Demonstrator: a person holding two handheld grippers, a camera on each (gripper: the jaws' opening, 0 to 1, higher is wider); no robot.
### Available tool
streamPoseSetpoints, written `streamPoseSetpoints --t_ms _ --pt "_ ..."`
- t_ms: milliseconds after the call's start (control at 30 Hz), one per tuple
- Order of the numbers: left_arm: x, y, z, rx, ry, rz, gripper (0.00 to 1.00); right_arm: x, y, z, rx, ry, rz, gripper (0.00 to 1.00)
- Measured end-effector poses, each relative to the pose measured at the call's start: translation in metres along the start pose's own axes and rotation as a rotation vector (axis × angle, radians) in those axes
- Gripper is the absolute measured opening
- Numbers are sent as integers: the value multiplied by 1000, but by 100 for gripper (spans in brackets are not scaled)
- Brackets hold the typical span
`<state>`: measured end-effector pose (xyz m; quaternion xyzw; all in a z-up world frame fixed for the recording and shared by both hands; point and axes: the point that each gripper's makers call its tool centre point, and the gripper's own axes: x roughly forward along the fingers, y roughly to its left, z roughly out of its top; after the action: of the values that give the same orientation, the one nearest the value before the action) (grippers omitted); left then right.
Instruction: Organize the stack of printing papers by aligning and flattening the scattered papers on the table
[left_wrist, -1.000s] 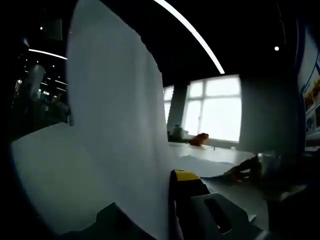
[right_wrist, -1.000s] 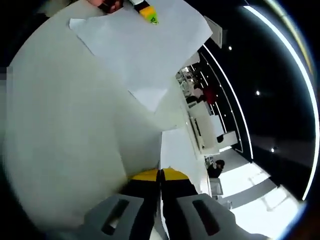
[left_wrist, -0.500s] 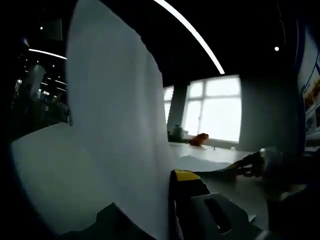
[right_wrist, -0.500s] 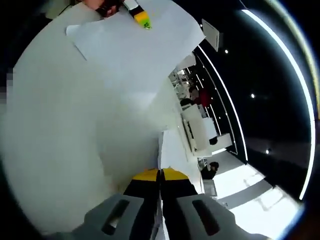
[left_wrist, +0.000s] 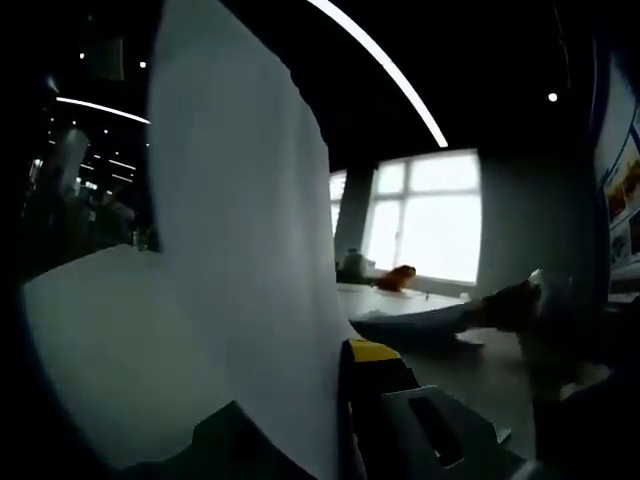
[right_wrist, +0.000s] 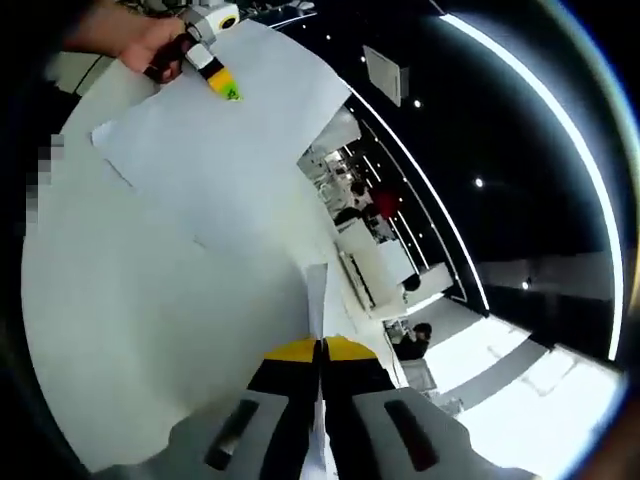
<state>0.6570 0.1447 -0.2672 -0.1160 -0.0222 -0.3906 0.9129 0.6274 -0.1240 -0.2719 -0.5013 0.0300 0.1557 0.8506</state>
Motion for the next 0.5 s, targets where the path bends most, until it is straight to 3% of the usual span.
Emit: streamPoseSetpoints --t_ms 200,333,500 --pt "0 0 0 -1 0 0 6 -7 -11 1 212 -51 8 0" --pt "0 0 0 0 0 0 6 -13 -17 1 277 -68 12 0" --pt "0 0 0 1 2 -1 6 -19 -25 5 471 -128 32 0"
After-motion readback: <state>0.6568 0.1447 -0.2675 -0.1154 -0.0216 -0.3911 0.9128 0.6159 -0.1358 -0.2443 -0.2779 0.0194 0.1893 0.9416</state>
